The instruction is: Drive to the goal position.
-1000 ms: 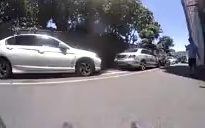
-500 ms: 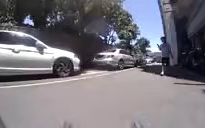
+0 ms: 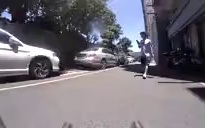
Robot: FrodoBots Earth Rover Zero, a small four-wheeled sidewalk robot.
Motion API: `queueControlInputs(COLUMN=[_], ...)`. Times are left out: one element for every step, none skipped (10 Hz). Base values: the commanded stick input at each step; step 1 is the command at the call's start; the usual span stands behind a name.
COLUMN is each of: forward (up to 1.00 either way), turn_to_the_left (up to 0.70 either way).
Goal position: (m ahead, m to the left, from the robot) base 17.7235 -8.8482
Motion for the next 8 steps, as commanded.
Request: queueControlInputs(forward=[0.28,0.0,0.0,0.0,0.0,0.0,0.0,0.0], turn_to_the_left=[0.0,0.0,0.0,0.0,0.0,0.0,0.0,0.0])
